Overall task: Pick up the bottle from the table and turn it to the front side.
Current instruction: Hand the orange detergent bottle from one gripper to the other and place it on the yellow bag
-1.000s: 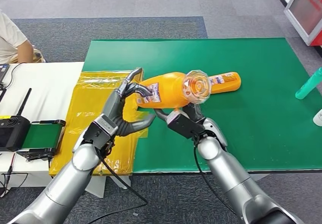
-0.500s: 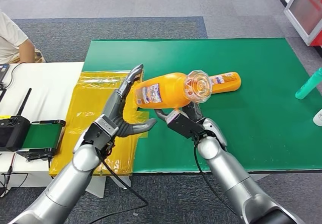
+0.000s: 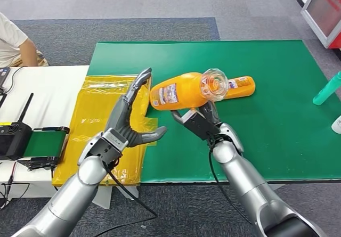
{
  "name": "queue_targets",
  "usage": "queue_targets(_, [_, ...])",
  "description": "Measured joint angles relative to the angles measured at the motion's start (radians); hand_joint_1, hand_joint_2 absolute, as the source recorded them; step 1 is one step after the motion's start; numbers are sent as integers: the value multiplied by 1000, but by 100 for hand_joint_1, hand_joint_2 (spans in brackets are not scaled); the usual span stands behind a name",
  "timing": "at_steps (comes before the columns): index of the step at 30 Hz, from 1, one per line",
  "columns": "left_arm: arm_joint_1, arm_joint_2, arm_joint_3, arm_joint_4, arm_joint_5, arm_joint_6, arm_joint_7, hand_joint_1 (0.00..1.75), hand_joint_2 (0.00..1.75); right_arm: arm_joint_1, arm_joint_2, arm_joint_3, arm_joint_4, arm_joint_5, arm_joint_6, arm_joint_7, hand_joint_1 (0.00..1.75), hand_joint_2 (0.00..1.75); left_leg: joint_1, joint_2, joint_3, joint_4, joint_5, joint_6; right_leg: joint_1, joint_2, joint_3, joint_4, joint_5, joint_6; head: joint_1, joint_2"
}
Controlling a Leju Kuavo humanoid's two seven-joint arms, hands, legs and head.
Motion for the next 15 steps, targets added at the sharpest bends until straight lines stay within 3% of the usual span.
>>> queue_targets(15, [-23,-20,-8,29,-135,79,62,0,175,14,22,73,-67,222,-109,57,175,175,0,0,0,0,0,0,0,0,-1,0,0,0,0,0])
